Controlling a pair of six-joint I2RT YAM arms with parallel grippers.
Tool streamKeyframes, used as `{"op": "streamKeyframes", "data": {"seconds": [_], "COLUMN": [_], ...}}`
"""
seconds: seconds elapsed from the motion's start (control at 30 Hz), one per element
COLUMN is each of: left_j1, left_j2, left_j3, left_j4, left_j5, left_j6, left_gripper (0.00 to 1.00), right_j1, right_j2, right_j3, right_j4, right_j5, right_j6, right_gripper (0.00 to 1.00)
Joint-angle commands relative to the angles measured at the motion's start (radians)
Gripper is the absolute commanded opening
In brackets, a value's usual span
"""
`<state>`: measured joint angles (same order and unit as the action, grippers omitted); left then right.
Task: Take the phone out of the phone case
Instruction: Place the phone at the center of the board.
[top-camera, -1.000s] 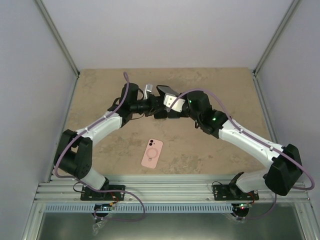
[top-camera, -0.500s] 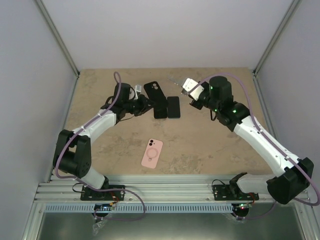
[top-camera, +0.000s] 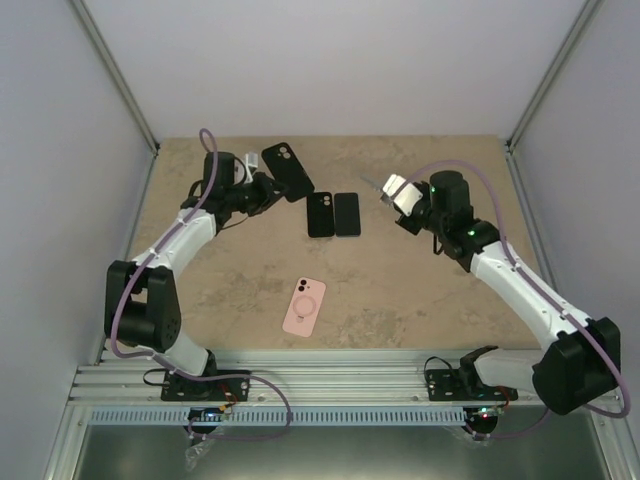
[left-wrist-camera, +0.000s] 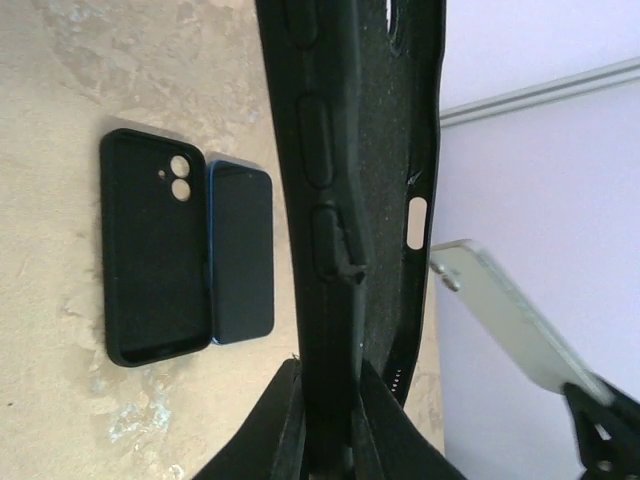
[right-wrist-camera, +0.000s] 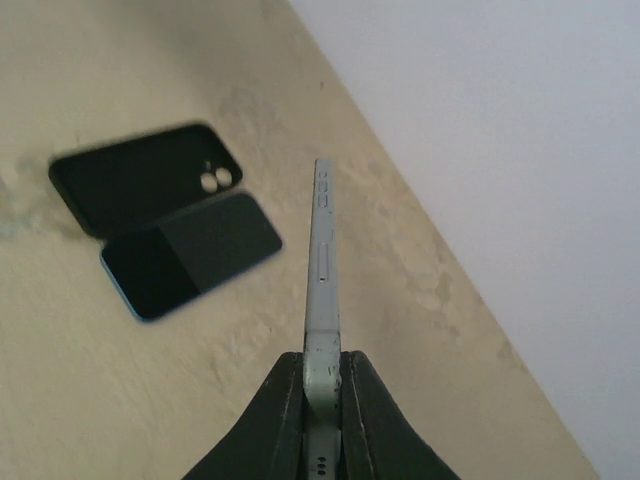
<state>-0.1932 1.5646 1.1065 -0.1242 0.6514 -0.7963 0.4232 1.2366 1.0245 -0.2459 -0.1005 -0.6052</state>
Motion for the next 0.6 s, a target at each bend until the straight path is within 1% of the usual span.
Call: {"op": "streamKeyframes", "data": {"seconds": [0.0,0.23,0.4,0.57], "left_j1": [0.016,0.021,0.023,0.026], "left_j2": [-0.041,-0.045,-0.046,-0.042], "left_j3": [0.036,0.029,0.031,0.045], "left_j4": [-0.012,-0.013,-0.014,-0.015], "left_j5": [-0.009,-0.021,-0.022,-0.019], "left_j6": [0.034,0.037,0.039,0.038], "left_gripper": [0.0,0.0,0.0,0.0], "right_j1": [-0.001,0.012,0.031,0.071], "right_j2": [0.021,0.103,0.165,0.234], "right_j3": [-0.077,-0.211,-0.245,-0.294], "right_j4": [0.199,0.436,0.524,0.65], "right_j5": [0.129,0.244,0.275,0.351], "right_j6": [-0.105,-0.228,-0.25,-0.308], "right_gripper": [0.01,0.01,0.01,0.0]}}
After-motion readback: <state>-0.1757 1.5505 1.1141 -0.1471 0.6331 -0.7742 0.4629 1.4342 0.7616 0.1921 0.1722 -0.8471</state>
